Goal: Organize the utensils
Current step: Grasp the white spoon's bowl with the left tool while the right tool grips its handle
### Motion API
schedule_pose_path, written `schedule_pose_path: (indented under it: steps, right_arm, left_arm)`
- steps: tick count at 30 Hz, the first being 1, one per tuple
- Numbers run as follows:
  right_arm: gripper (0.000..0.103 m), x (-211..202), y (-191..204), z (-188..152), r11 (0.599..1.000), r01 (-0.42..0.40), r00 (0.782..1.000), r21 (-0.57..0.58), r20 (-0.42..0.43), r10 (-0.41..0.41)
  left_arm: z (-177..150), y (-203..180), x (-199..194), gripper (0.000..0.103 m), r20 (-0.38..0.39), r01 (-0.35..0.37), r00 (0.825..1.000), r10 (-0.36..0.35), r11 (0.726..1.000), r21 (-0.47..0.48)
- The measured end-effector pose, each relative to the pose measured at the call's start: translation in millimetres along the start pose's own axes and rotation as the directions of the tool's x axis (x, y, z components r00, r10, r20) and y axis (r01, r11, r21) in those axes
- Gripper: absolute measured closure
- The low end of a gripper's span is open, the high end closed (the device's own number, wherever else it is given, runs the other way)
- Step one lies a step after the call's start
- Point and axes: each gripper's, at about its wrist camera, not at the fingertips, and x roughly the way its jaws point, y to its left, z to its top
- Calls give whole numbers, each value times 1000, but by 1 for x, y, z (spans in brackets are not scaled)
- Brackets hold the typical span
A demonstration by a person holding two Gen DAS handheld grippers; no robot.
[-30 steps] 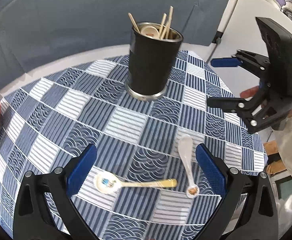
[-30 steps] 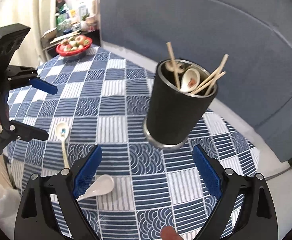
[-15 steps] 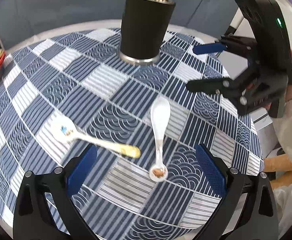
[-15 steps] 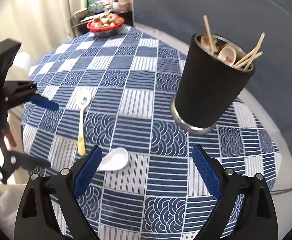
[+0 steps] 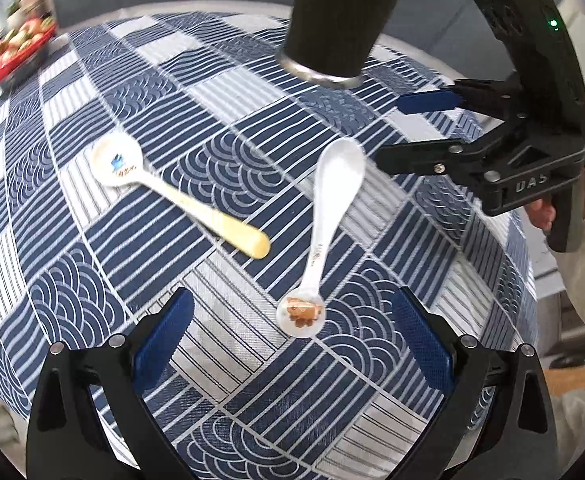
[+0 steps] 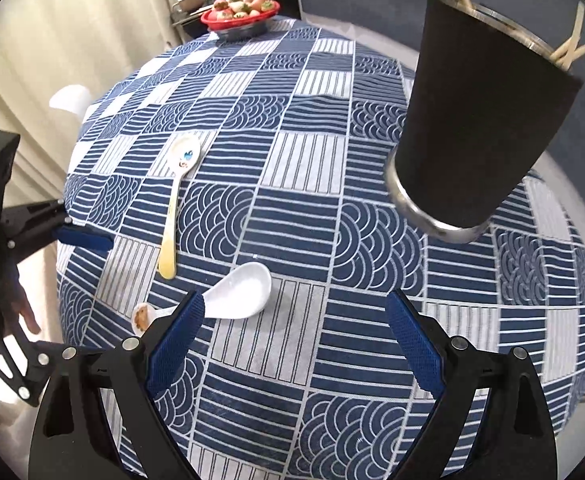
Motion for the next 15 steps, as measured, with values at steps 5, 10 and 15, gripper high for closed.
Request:
schedule_pose_path:
  steps: [5,10,15]
  right_arm:
    - [18,12,-4,0,999,-44,999,3,-8,44]
    - [37,26,-4,1,995,-100,995,14,-22,100]
    - [96,32,0,1,974,-221,975,52,-25,222]
  left_arm:
    - [-4,1,15,6,-11,-60,998,60,998,-26]
    - [-4,-2,24,19,-11,-123,992,123,992,-15]
    - [1,-1,23,71,0,-154,988,154,988,6]
